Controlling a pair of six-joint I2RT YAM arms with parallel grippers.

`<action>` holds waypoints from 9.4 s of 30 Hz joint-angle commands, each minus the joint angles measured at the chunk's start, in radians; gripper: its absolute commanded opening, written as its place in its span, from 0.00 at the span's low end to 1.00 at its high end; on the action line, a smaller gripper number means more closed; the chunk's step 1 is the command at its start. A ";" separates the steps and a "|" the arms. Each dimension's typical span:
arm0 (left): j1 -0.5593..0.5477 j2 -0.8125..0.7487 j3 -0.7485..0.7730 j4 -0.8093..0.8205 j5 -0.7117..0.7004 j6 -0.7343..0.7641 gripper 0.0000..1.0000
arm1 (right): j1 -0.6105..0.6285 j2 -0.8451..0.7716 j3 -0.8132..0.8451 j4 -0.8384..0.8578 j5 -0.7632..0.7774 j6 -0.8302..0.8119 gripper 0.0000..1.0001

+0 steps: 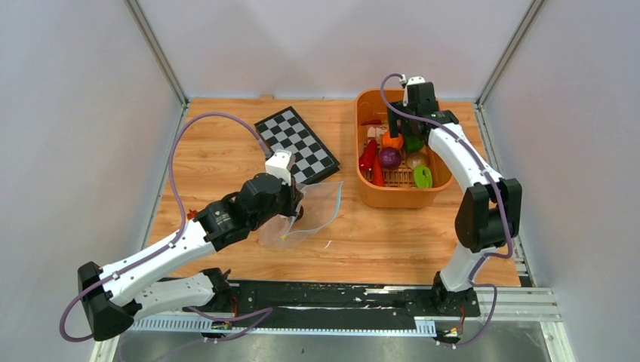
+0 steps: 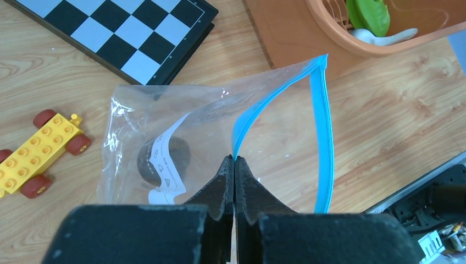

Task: Place the food in the zip-top bag and seal the zipper
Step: Pick up the fake vegetable from the bin, then place the fake vegetable in the zipper food storage bag, then pick up the fake fruit from the bin, then place the fake fruit in the zipper food storage bag.

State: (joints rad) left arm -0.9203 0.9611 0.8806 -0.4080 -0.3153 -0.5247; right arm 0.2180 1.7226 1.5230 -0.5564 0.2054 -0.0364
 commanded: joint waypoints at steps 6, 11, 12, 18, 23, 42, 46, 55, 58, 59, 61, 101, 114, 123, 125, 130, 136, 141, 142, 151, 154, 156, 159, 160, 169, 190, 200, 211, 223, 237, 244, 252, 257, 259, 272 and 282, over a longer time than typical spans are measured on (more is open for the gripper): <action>0.005 -0.033 -0.006 0.004 -0.017 0.023 0.00 | -0.056 0.167 0.154 -0.007 0.017 -0.141 0.84; 0.005 -0.033 -0.006 0.002 -0.022 0.026 0.00 | -0.081 0.236 0.205 -0.007 -0.009 -0.151 0.79; 0.005 -0.034 -0.006 0.000 -0.021 0.026 0.00 | -0.086 0.247 0.215 -0.006 -0.012 -0.150 0.78; 0.006 -0.038 -0.012 -0.002 -0.030 0.023 0.00 | -0.116 0.312 0.270 -0.022 -0.078 -0.135 0.77; 0.006 -0.037 -0.012 -0.001 -0.026 0.019 0.00 | -0.119 0.352 0.280 -0.034 -0.086 -0.131 0.72; 0.006 -0.041 -0.006 -0.006 0.012 0.020 0.00 | -0.140 0.405 0.341 -0.095 -0.129 -0.121 0.74; 0.005 -0.058 -0.018 -0.005 0.014 0.013 0.00 | -0.143 0.431 0.350 -0.104 -0.123 -0.121 0.70; 0.006 -0.056 -0.013 -0.003 0.012 0.021 0.00 | -0.143 0.360 0.324 -0.088 -0.147 -0.101 0.39; 0.006 -0.047 -0.007 -0.002 0.019 0.024 0.00 | -0.141 0.290 0.292 -0.084 -0.172 -0.086 0.34; 0.006 -0.044 -0.006 0.000 0.021 0.024 0.00 | -0.142 0.262 0.269 -0.075 -0.177 -0.078 0.34; 0.006 -0.043 -0.008 0.008 0.024 0.023 0.00 | -0.140 0.183 0.212 -0.039 -0.207 -0.064 0.34; 0.006 -0.020 -0.015 0.044 0.062 -0.015 0.00 | 0.149 -0.656 -0.557 0.453 -1.099 0.246 0.35; 0.006 -0.024 0.005 0.060 0.083 -0.019 0.00 | 0.383 -0.545 -0.461 0.305 -0.932 0.043 0.37; 0.006 -0.075 0.004 0.081 0.051 -0.029 0.00 | 0.477 -0.454 -0.383 0.214 -0.784 -0.031 0.43; 0.006 -0.087 -0.001 0.088 0.037 -0.032 0.00 | 0.493 -0.448 -0.375 0.220 -0.790 -0.036 0.44; 0.006 -0.106 -0.011 0.098 0.010 -0.037 0.00 | 0.515 -0.426 -0.359 0.235 -0.805 -0.034 0.53; 0.006 -0.123 -0.028 0.095 -0.015 -0.038 0.00 | 0.514 -0.461 -0.389 0.319 -0.894 -0.007 0.69; 0.005 -0.121 -0.033 0.096 -0.019 -0.037 0.00 | 0.514 -0.504 -0.409 0.352 -0.917 0.011 0.73; 0.006 -0.119 -0.033 0.095 -0.019 -0.037 0.00 | 0.515 -0.510 -0.411 0.348 -0.900 0.012 0.73; 0.006 -0.134 -0.046 0.086 -0.039 -0.043 0.00 | 0.514 -0.570 -0.423 0.279 -0.455 0.031 0.75; 0.005 -0.161 -0.053 0.079 -0.073 -0.049 0.00 | 0.506 -0.576 -0.428 0.258 -0.342 0.078 0.74; 0.006 -0.184 -0.062 0.081 -0.102 -0.060 0.00 | 0.497 -0.572 -0.421 0.236 -0.338 0.082 0.73; 0.006 -0.223 -0.087 0.089 -0.144 -0.075 0.00 | 0.495 -0.573 -0.418 0.218 -0.239 0.109 0.74; 0.005 -0.235 -0.096 0.088 -0.162 -0.079 0.00 | 0.491 -0.577 -0.422 0.220 -0.172 0.124 0.75; 0.006 -0.069 -0.055 0.060 0.080 0.050 0.00 | 0.356 -0.529 -0.409 0.185 0.021 0.206 0.76; 0.005 -0.299 -0.120 0.110 -0.045 0.044 0.00 | 0.006 0.080 -0.012 0.113 -0.078 0.260 0.94; 0.005 -0.223 -0.068 0.090 0.014 0.077 0.00 | -0.019 0.217 0.060 0.105 -0.122 0.259 0.94; 0.007 -0.168 -0.034 0.069 0.053 0.102 0.00 | -0.031 0.351 0.162 0.070 -0.092 0.252 0.92; 0.007 -0.148 -0.031 0.069 0.076 0.098 0.00 | -0.050 0.209 -0.005 0.197 -0.176 0.258 0.54; 0.005 -0.113 -0.037 0.078 0.100 0.070 0.00 | -0.049 -0.083 -0.242 0.280 -0.350 0.317 0.52; 0.006 -0.107 -0.037 0.076 0.094 0.062 0.00 | -0.048 -0.210 -0.302 0.326 -0.489 0.352 0.52; 0.005 -0.097 -0.038 0.071 0.074 0.044 0.00 | -0.048 -0.378 -0.447 0.430 -0.706 0.404 0.52; 0.006 -0.091 -0.040 0.067 0.057 0.018 0.00 | -0.043 -0.514 -0.546 0.526 -0.850 0.466 0.52; 0.006 -0.086 -0.039 0.067 0.060 0.016 0.00 | -0.039 -0.574 -0.588 0.573 -0.901 0.484 0.53; 0.006 -0.029 -0.033 0.116 0.164 -0.042 0.00 | 0.222 -0.748 -0.545 0.389 -0.917 0.285 0.52; 0.007 -0.015 0.006 0.105 0.195 -0.040 0.00 | 0.592 -0.692 -0.514 0.253 -0.596 0.134 0.52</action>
State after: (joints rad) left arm -0.9157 0.9432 0.8204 -0.3286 -0.1406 -0.5610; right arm 0.7162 0.9997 0.9470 -0.2226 -0.5735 0.1925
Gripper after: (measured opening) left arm 0.007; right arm 0.695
